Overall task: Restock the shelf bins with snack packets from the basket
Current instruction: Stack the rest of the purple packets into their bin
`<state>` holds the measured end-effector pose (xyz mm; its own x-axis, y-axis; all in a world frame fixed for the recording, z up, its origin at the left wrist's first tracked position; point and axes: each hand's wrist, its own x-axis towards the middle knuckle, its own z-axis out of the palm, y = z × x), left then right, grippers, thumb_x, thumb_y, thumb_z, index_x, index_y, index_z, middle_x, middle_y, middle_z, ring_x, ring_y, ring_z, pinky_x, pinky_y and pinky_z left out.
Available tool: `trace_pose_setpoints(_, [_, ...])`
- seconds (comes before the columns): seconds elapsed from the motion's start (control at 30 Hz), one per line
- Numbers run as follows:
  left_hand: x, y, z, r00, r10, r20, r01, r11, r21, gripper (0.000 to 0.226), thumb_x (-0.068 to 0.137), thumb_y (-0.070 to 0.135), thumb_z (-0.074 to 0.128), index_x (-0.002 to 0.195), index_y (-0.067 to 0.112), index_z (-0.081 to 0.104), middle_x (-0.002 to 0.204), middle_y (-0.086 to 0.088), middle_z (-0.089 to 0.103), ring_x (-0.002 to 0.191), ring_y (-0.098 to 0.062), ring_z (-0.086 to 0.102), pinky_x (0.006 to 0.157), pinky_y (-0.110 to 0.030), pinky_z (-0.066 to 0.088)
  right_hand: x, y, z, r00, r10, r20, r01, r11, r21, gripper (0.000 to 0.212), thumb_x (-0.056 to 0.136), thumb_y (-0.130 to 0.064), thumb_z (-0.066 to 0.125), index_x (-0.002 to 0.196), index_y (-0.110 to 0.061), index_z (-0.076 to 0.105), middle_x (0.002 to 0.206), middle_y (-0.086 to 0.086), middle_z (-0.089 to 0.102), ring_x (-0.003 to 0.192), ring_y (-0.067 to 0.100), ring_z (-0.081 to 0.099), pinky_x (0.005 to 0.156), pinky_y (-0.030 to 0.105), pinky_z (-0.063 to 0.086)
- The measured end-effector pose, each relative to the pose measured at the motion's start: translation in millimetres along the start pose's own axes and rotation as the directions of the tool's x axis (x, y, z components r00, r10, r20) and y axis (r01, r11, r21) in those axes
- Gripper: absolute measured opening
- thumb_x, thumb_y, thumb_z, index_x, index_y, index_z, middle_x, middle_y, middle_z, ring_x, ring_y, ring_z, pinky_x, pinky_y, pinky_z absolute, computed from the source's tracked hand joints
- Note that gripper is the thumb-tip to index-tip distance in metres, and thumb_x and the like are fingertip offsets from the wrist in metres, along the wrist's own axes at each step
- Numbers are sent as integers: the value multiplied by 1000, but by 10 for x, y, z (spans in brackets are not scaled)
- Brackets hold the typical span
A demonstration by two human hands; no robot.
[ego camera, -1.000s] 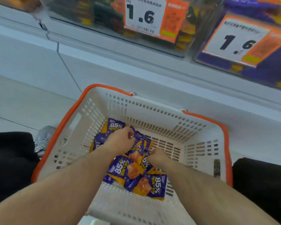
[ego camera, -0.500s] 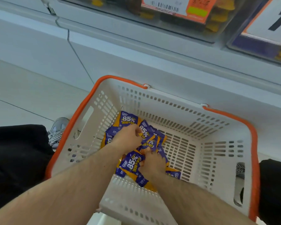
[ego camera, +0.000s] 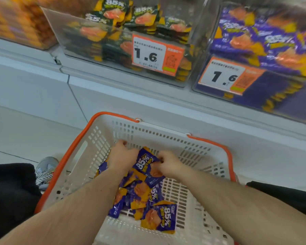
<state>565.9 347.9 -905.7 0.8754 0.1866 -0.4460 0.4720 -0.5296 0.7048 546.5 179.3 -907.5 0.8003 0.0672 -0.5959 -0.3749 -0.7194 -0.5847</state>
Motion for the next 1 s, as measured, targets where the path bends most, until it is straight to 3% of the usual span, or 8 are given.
trace_pose_setpoints(0.07, [-112,71,-29,999,11,-48,-20,981,-192,42,96,23,49,137,14,41,124,-5,54,91,-19,53,80,-34,42,-181,-139,-294,996,-53,-77,57,997,49,21,91,-16,66,77,-18,50,69,-3,56,58,5,53,50,14,42])
trace_pose_setpoints(0.33, [-760,753,-87,902,429,-54,-400,780,-481,28,83,37,61,108,36,49,100,2,66,82,-20,67,76,-44,54,-899,-622,-1156,892,-225,-393,326,921,212,18,89,-10,67,79,-16,53,86,25,68,76,30,67,78,53,56])
trace_pose_setpoints(0.43, [-879,1097,-134,854,498,-150,-488,668,-562,32,89,10,64,105,34,50,89,5,72,76,-13,70,69,-38,57,-1191,-767,-1314,842,-271,-467,453,824,339,10,93,-5,62,96,-8,53,79,14,72,70,24,72,73,42,61])
trace_pose_setpoints(0.53, [-1013,1462,-229,790,556,-257,-590,578,-565,35,91,6,63,104,35,49,81,8,71,67,-6,66,60,-27,54,-1433,-866,-1458,688,-296,-663,575,779,249,30,90,-6,66,105,-25,48,75,-2,66,61,3,66,58,19,53])
trace_pose_setpoints(0.67, [-1105,1927,-335,711,629,-314,-669,470,-575,36,92,4,61,115,28,48,88,10,72,74,1,67,62,-17,51,-1628,-961,-1701,578,-312,-754,637,750,178,36,88,1,66,98,-32,56,90,-5,67,73,2,67,64,18,53])
trace_pose_setpoints(0.83, [-937,2395,-475,526,756,-390,-850,479,-219,48,92,24,59,137,18,44,108,9,64,96,-11,60,85,-39,50,-1573,-1006,-2284,457,-93,-885,655,709,263,35,87,1,63,92,-33,66,113,5,68,98,21,68,85,38,58])
trace_pose_setpoints(0.93, [-772,2568,-535,428,855,-293,-847,493,200,69,89,30,62,148,13,32,139,-2,51,127,-22,48,103,-47,40,-1485,-1099,-2667,428,39,-903,626,708,327,32,89,-2,60,115,-20,67,111,6,67,75,16,62,55,21,51])
trace_pose_setpoints(1.0, [-714,2600,-526,494,852,-172,-790,523,319,75,90,37,59,152,19,21,145,0,44,133,-22,42,108,-44,33,-1385,-1174,-2812,452,79,-888,568,742,355,37,88,-1,57,121,-16,64,110,8,65,64,15,52,43,19,41])
